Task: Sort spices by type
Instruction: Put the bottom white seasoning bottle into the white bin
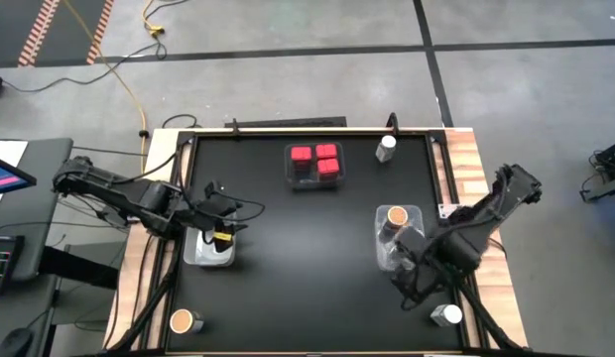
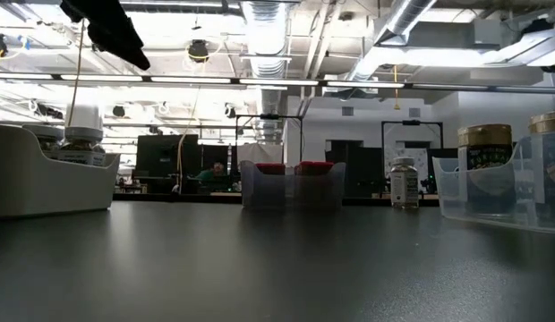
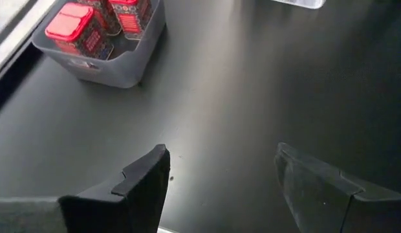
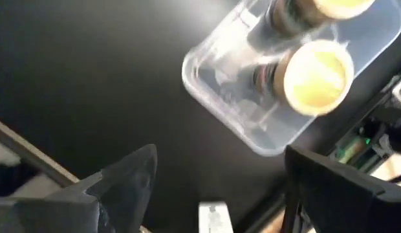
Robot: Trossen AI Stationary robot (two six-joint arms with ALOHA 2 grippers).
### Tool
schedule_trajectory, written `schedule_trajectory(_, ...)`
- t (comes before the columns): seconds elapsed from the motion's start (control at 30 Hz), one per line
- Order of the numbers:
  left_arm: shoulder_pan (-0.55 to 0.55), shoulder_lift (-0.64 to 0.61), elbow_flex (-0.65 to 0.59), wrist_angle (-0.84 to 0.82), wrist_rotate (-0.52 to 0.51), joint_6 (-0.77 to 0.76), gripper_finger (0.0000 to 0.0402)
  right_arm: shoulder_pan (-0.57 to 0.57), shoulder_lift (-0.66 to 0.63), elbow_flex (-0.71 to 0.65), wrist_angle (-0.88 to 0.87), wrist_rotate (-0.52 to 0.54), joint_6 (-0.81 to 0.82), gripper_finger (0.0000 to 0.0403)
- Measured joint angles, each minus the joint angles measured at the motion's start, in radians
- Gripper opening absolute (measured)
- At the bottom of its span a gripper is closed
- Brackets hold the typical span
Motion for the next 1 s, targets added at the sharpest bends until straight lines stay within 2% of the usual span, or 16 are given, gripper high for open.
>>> schedule_trajectory(0.13, 0.0, 0.0, 0.0, 0.001, 0.0, -0.05, 0.0267, 0.097, 0.0, -0.001, 0.018, -0.007, 0.036, 0.0372)
schedule_trajectory(0.3, 0.0, 0.0, 0.0, 0.001, 0.0, -0.135, 0.0267, 0.194, 0.001, -0.001, 0.022, -0.09, 0.074, 0.0372)
schedule_trajectory(0.43, 0.0, 0.0, 0.0, 0.001, 0.0, -0.181, 0.0267, 0.247, 0.0, -0.006, 0.019, -0.113, 0.14, 0.0372)
schedule_trajectory(0.7, 0.0, 0.0, 0.0, 0.001, 0.0, -0.199, 0.0267, 0.317, -0.031, -0.235, 0.31, -0.144, 0.23, 0.0372)
schedule_trajectory(1.0, 0.0, 0.0, 0.0, 0.0, -0.005, -0.199, 0.0267, 0.343, -0.032, -0.354, 0.365, -0.296, 0.203, 0.0372)
